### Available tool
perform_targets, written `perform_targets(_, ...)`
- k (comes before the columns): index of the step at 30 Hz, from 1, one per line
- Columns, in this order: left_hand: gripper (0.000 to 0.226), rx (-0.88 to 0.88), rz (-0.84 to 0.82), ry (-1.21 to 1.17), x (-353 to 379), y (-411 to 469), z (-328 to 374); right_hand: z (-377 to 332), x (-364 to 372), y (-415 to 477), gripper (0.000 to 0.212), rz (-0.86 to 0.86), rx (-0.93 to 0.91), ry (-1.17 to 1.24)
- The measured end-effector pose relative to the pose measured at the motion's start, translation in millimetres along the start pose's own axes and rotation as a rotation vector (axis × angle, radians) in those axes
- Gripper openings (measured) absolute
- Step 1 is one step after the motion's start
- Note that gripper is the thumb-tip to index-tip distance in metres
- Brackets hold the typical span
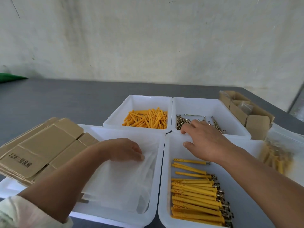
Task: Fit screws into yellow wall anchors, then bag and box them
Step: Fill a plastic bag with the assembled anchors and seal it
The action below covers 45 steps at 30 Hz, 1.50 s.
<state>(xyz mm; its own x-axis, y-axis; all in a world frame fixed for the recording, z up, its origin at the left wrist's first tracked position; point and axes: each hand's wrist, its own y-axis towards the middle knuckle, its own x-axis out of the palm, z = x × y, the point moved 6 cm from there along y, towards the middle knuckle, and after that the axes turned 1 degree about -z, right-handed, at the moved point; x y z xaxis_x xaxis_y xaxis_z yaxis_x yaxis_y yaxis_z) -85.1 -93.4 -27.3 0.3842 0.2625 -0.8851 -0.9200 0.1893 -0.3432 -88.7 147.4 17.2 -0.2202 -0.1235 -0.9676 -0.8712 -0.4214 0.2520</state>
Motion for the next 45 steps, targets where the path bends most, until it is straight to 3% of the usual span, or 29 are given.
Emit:
perform_targets(4, 0.007, 0.056, 0.01, -0.014, 1.9, -0.9, 2.5, 0.6, 1.1, 1.3, 0.034, 0.001, 0.001, 0.005)
perform_targets(18, 0.012, 0.139, 0.424, -0.175, -58.7, -22.1, 20.3, 6.2, 2.2, 0.8, 0.036, -0.015, 0.006, 0.039)
perform_targets(21, 0.011, 0.191, 0.459, -0.229, -77.8, -29.0, 39.7, 7.4, 0.6, 2.2, 0.027, -0.004, 0.027, 0.091)
perform_targets(25, 0.012, 0.293, 0.495, -0.202, -81.7, -32.3, 79.6, 9.0, -16.6, 0.4, 0.042, 0.143, 0.075, 0.357)
perform_targets(27, 0.013, 0.376, 0.538, -0.158, -77.6, -33.7, 99.8, 11.8, -23.0, -1.9, 0.045, 0.161, 0.143, 0.659)
perform_targets(30, 0.01, 0.468, 0.6, -0.125, -70.1, -33.9, 121.5, 9.9, -23.3, -4.2, 0.044, 0.047, 0.217, 1.132)
perform_targets(35, 0.019, 0.589, 0.66, -0.138, -56.7, -30.9, 131.7, 7.3, -16.4, -7.2, 0.01, -0.154, 0.268, 1.193)
perform_targets(37, 0.029, 0.544, 0.701, -0.168, -55.4, -26.4, 121.6, 8.9, -14.5, -7.5, 0.003, -0.166, 0.283, 1.184)
perform_targets(40, 0.051, 0.282, 0.7, -0.273, -59.1, -14.4, 95.0, 10.5, -15.6, -6.8, 0.01, -0.143, 0.296, 1.17)
perform_targets(42, 0.053, 0.127, 0.605, -0.42, -56.7, -7.7, 79.3, 9.5, -16.6, -6.5, 0.017, -0.143, 0.298, 1.185)
perform_targets(45, 0.044, 0.038, 0.472, -0.568, -47.2, -1.6, 69.3, 7.1, -14.6, -7.8, 0.032, -0.2, 0.302, 1.194)
